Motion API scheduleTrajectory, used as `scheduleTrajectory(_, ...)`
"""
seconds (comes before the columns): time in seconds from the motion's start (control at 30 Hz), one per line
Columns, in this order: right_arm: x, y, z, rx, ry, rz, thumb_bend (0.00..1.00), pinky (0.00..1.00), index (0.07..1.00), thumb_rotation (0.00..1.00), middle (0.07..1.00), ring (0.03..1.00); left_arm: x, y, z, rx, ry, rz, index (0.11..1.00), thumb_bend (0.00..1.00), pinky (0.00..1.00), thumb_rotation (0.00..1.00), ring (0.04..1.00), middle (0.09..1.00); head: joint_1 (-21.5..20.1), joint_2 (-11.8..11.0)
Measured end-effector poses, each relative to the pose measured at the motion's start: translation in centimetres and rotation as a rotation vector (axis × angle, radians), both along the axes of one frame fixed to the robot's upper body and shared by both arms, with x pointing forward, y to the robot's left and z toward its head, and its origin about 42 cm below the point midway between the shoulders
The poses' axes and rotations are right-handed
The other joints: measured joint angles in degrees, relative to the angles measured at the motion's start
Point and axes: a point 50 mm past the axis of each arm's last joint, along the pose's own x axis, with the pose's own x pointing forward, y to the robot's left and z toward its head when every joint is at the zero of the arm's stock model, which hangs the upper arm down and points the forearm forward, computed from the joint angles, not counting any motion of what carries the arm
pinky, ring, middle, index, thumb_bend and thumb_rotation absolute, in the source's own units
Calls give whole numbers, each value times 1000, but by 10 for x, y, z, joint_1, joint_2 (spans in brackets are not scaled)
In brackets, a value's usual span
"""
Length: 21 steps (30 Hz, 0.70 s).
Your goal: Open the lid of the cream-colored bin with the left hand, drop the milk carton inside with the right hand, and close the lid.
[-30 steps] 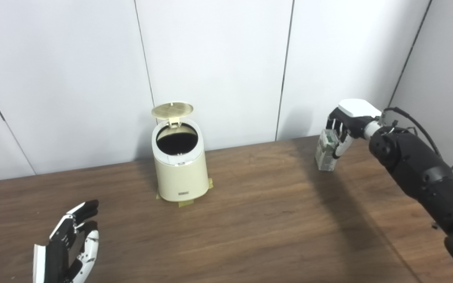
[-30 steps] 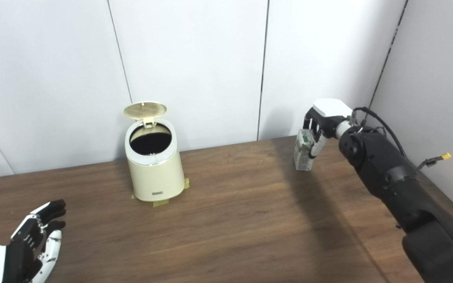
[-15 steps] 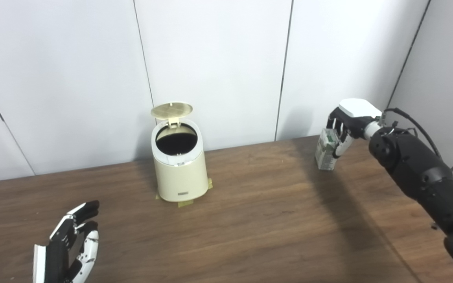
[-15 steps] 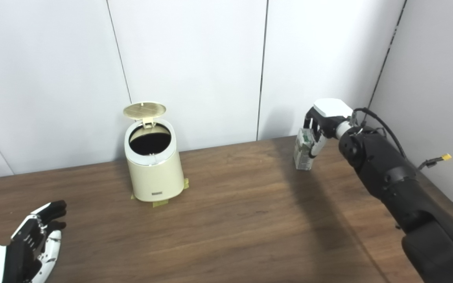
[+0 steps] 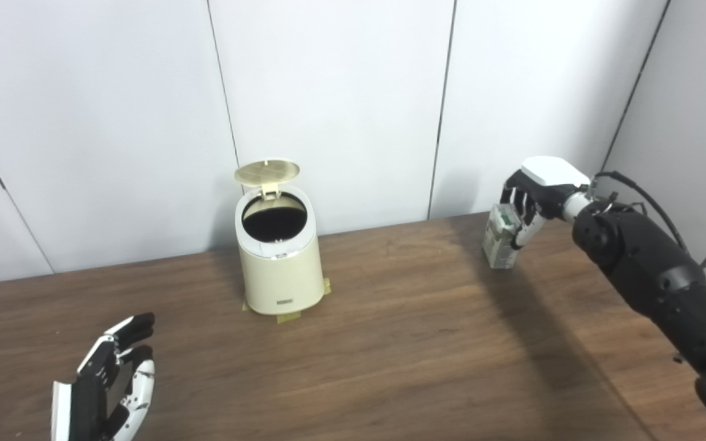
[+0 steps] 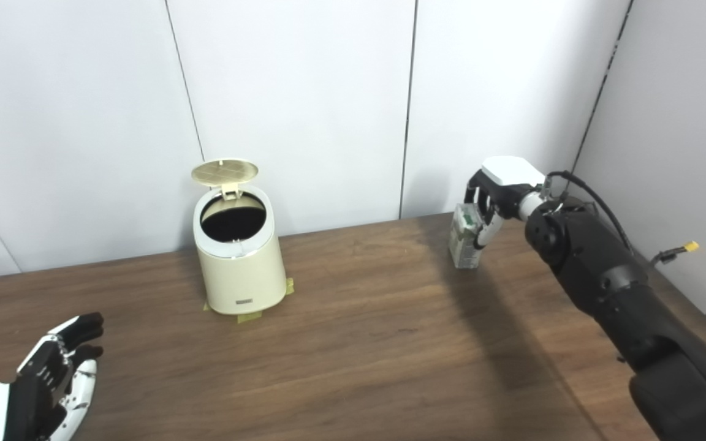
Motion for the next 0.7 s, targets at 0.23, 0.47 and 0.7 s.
scheduleTrajectory(0.23,-5,21,21,8,-41,58,525,438,480,0,497,505,0,0,0,2,-1,0,735,131,663,455,749,759,-2,1)
scheduleTrajectory(0.47,-6,24,26,11,-46,61,525,435,475,0,502,503,0,0,0,3,2,0,744,121,671,422,755,766,-3,3)
scheduleTrajectory(0.7,-9,33,33,5,-47,91,526,431,478,0,498,496,-1,0,0,3,2,-1,736,126,660,421,746,758,-3,2)
